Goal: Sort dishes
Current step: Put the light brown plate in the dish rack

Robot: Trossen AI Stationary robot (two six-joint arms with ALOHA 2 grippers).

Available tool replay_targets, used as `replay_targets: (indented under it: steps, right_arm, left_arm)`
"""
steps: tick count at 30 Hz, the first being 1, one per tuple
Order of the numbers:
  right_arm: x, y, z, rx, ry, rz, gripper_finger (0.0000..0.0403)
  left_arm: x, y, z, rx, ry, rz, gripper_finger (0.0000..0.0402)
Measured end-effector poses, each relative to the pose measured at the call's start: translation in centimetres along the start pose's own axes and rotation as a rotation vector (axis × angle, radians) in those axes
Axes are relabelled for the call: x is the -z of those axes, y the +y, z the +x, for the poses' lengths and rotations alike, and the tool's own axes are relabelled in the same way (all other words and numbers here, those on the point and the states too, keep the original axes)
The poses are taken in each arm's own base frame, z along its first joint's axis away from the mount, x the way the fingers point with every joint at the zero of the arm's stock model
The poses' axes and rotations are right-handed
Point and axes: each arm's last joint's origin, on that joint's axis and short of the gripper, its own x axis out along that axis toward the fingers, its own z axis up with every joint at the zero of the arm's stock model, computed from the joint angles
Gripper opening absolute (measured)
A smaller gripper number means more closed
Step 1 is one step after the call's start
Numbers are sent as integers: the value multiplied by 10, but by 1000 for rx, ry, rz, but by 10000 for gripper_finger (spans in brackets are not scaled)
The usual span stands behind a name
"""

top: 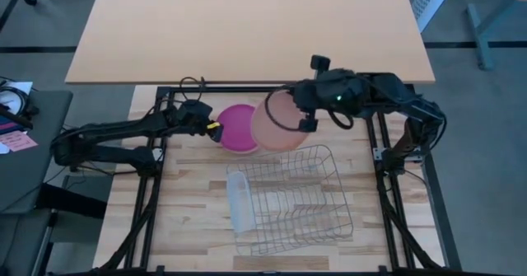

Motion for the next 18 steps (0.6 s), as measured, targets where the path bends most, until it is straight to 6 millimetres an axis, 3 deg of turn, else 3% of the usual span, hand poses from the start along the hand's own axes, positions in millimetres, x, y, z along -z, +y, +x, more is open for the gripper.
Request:
replay_targets:
  steps: [6, 18]
  right_arm:
    - [1, 2, 0, -8, 18, 17, 0]
    - [3, 19, -9, -66, 52, 76, 0]
  left_arm:
    - [2, 1, 12, -20, 33, -3, 30]
    - [9, 7, 12, -79, 101, 71, 103]
